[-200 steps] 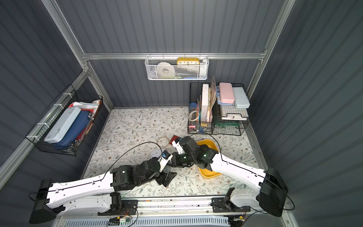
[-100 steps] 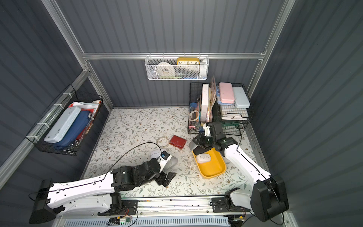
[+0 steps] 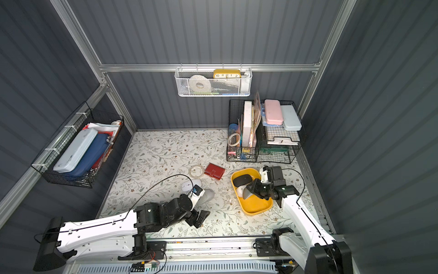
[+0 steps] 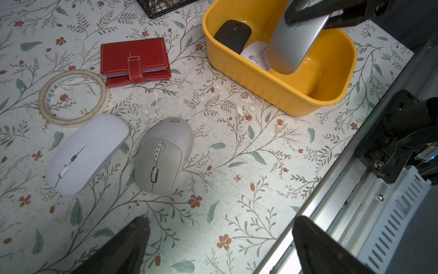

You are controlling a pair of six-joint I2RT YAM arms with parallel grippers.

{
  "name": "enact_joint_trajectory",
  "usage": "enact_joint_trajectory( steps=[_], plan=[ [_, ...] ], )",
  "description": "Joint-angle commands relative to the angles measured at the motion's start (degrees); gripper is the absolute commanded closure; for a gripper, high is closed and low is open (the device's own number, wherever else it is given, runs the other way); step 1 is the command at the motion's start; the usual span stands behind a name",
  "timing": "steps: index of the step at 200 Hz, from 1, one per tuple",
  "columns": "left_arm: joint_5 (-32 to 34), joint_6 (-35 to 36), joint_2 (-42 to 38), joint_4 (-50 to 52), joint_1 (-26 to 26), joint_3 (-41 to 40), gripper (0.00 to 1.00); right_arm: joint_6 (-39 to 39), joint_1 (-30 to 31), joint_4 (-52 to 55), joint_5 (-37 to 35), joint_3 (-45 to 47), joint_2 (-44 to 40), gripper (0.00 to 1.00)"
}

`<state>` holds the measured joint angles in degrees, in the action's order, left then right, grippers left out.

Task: Put the mouse in the storage box
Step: Place the mouse in the storage box.

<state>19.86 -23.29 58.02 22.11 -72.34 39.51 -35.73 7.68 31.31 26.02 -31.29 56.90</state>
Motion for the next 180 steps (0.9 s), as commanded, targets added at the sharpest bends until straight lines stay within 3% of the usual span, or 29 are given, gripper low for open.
enact_joint_trajectory(
  steps=[1,75,180],
  plan=[
    [1.1,-1.3,-1.0,0.5,0.1,-1.1,0.01,0.2,0.2,-2.3,2.1,1.6,-1.6,0.74],
    [1.2,-0.5,0.4,0.6,0.1,-0.4,0.01,-0.3,2.5,-4.9,1.2,5.4,-0.2,0.74],
    [1.1,0.1,2.7,0.4,0.1,-0.1,0.01,-1.1,2.6,-5.6,-4.3,6.1,-0.3,0.44]
  ],
)
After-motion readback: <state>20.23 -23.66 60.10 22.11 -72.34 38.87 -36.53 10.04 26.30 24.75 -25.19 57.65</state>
